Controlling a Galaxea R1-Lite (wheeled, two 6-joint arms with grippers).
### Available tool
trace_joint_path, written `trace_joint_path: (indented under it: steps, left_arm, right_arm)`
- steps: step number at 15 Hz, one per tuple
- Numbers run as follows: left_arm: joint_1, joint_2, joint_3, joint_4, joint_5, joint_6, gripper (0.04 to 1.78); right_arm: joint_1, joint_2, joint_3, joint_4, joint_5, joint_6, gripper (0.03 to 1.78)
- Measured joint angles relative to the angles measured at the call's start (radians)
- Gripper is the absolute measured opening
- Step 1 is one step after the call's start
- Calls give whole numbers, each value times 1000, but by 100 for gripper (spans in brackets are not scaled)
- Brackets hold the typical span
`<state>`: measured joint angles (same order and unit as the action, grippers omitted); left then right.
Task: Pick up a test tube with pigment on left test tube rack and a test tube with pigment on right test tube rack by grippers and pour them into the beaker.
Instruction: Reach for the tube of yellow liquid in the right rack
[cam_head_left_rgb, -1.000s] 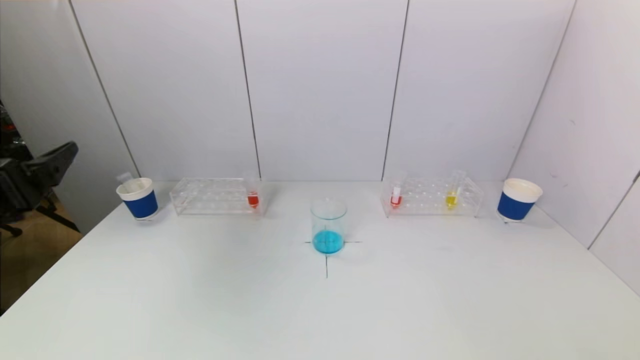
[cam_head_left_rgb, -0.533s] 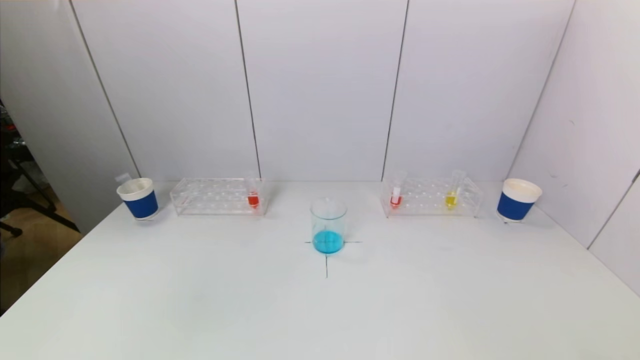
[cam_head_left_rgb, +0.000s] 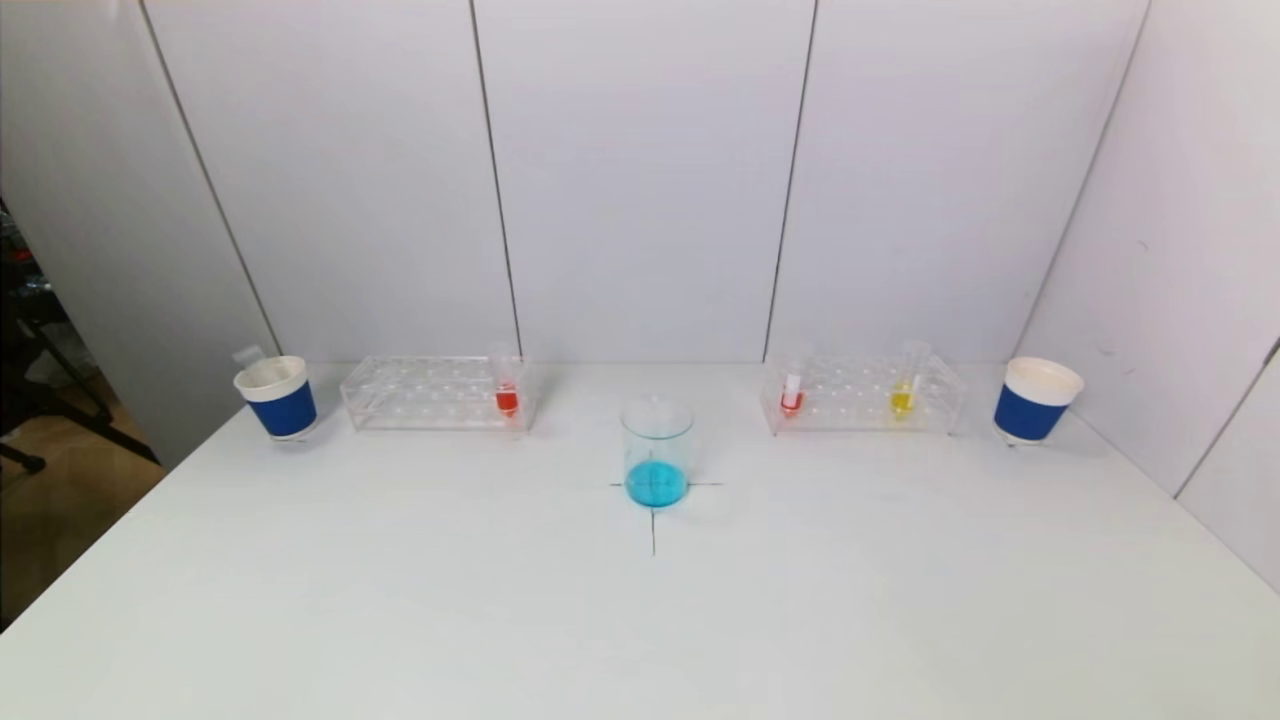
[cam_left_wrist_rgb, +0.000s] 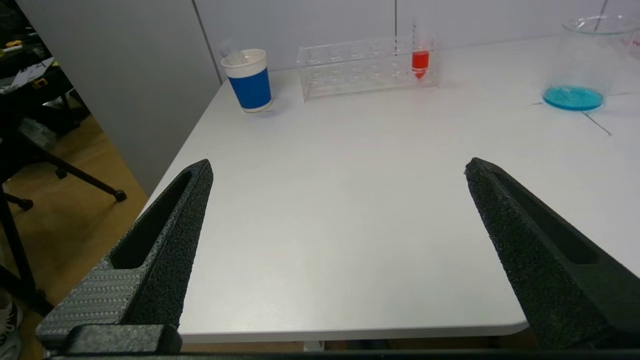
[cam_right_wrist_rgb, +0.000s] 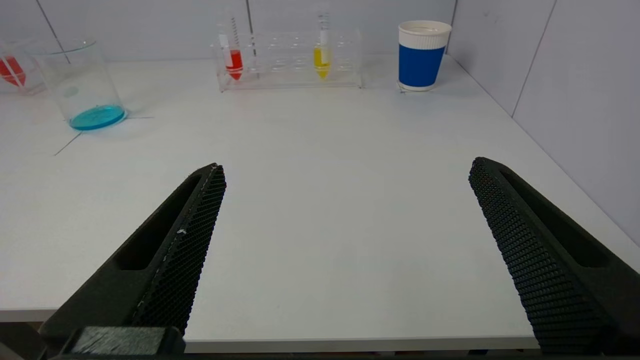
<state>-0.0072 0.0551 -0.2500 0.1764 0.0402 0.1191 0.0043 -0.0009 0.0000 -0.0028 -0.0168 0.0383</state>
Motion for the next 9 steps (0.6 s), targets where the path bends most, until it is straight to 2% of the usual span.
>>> trace_joint_path:
  steps: [4, 7, 9]
  left_arm:
    - [1, -49, 114, -13, -10, 4, 176]
    - [1, -56, 222, -141, -45, -6, 176]
    - [1, -57, 243, -166, -51, -7, 176]
  right_arm:
    - [0, 0, 0, 0, 0, 0, 177]
    - [0, 0, 0, 0, 0, 0, 177]
    - [0, 0, 0, 0, 0, 0, 177]
